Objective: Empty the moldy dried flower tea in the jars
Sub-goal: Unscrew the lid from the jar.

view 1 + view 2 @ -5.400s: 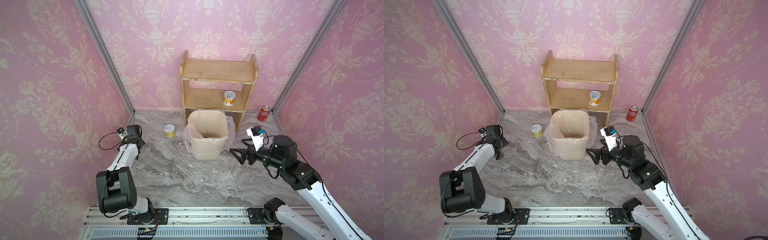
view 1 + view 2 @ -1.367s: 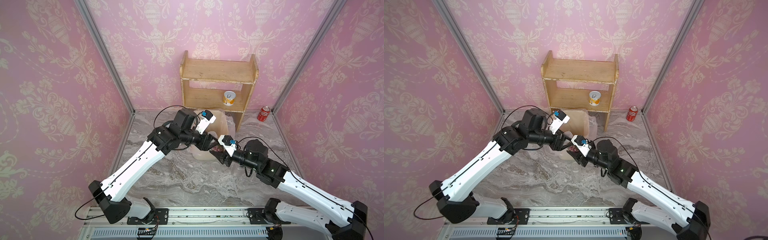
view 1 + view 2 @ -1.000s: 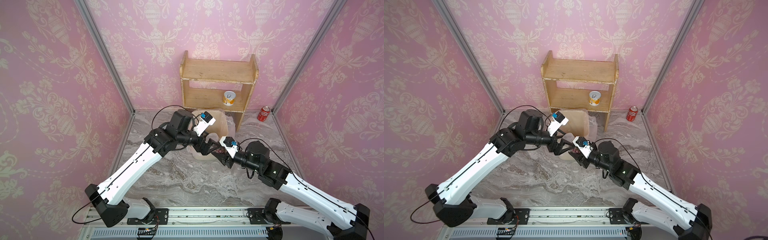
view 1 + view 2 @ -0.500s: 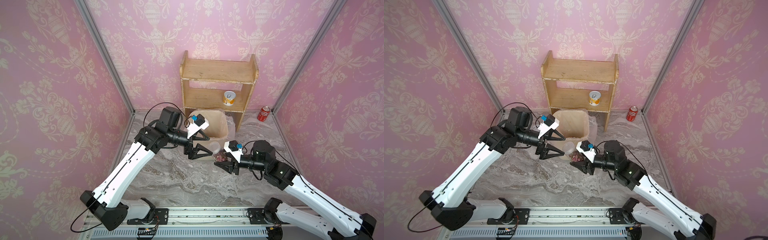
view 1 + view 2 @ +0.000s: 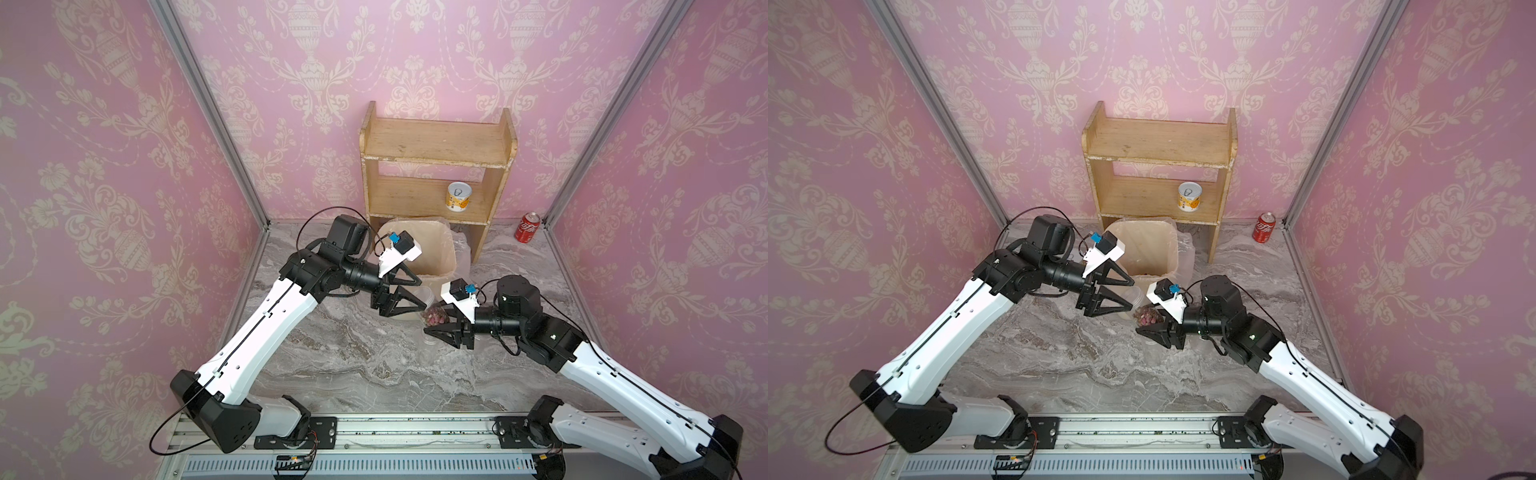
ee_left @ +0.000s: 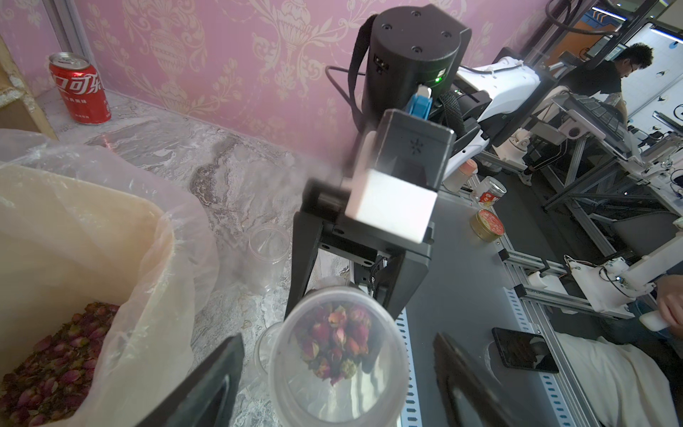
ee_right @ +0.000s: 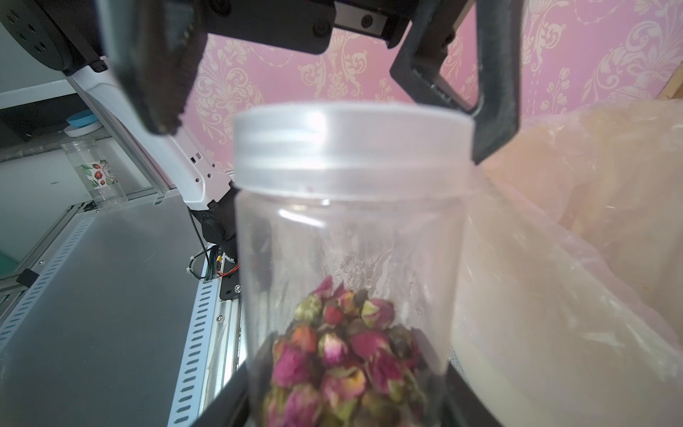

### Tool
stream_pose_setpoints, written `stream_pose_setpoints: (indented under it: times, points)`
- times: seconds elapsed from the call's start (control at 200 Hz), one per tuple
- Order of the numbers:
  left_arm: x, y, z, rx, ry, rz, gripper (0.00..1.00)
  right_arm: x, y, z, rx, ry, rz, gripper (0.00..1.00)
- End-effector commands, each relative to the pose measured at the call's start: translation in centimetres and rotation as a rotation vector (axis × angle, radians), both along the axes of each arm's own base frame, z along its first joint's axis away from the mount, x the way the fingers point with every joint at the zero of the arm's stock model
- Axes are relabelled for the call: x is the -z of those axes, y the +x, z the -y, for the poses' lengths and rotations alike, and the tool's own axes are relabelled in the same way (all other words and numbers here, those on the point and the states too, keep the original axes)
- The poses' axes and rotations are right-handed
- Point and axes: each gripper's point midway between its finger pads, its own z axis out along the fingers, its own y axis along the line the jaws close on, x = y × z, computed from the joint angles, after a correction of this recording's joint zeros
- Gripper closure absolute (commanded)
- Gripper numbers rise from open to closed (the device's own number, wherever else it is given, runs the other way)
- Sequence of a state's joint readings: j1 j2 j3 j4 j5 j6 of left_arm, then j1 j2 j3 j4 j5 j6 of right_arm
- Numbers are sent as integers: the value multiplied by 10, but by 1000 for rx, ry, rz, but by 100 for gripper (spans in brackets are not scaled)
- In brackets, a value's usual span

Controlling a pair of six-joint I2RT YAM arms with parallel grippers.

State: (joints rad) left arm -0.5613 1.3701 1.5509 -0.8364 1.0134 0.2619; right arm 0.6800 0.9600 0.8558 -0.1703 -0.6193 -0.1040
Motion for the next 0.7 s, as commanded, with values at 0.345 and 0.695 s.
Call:
stream_pose_setpoints:
  times: [0.345, 0.695]
  points:
    - [16, 5, -1, -35, 65, 27, 31, -24, 6, -4, 1, 46, 29, 61]
    - [9, 20, -1, -150, 58, 8, 61, -20, 17, 1, 58, 7, 45, 62]
